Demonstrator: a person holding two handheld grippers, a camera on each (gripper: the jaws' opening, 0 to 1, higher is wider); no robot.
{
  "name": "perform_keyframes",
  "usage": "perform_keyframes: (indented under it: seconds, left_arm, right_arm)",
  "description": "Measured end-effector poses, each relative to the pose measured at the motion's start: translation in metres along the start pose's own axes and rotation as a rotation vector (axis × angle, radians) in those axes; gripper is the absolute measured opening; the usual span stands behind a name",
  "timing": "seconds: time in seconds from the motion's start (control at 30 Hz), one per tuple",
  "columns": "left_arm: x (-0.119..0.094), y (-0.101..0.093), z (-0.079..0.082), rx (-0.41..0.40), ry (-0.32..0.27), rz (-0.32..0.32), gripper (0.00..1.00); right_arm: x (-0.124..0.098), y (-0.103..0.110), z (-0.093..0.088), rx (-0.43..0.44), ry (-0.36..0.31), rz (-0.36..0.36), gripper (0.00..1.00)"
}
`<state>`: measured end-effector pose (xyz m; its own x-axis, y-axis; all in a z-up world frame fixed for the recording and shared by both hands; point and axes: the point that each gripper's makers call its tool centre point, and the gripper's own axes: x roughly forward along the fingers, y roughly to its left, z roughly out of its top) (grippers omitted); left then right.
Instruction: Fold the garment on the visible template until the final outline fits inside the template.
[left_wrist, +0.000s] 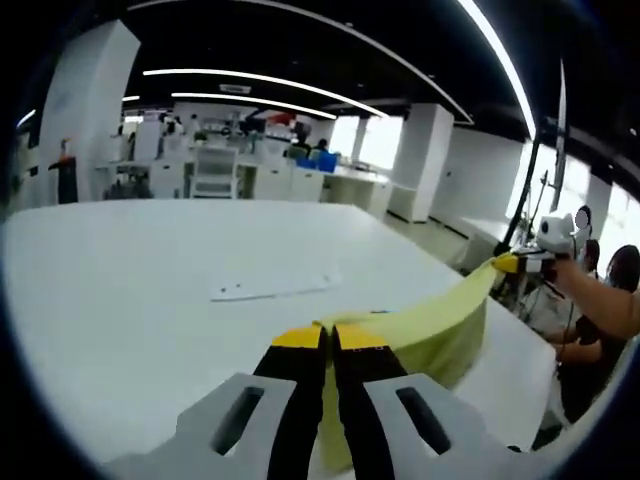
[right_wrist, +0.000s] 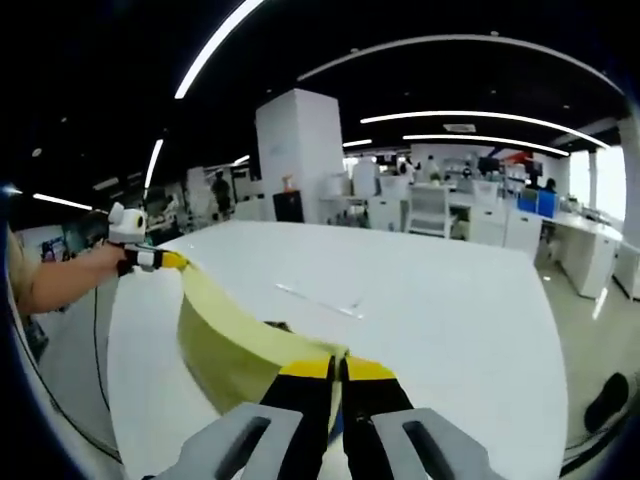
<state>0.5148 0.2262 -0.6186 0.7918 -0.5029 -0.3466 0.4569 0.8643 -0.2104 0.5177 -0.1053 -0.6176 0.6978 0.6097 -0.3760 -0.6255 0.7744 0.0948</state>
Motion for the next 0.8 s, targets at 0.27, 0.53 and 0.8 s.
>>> perform_keyframes:
  seconds: [0.27, 0.53, 0.8]
  left_arm:
    - [0.017, 0.01, 0.0, -0.008, 0.001, 0.011, 0.0]
    - [0.042, 0.025, -0.012, -0.027, 0.027, 0.026, 0.0]
    - [0.068, 0.04, -0.024, -0.026, 0.053, 0.049, 0.0]
  right_arm:
    - [0.014, -0.009, 0.003, -0.003, 0.005, -0.006, 0.0]
    - [0.04, -0.032, -0.017, 0.033, 0.054, -0.025, 0.0]
    - [0.065, -0.046, -0.037, 0.074, 0.097, -0.033, 0.0]
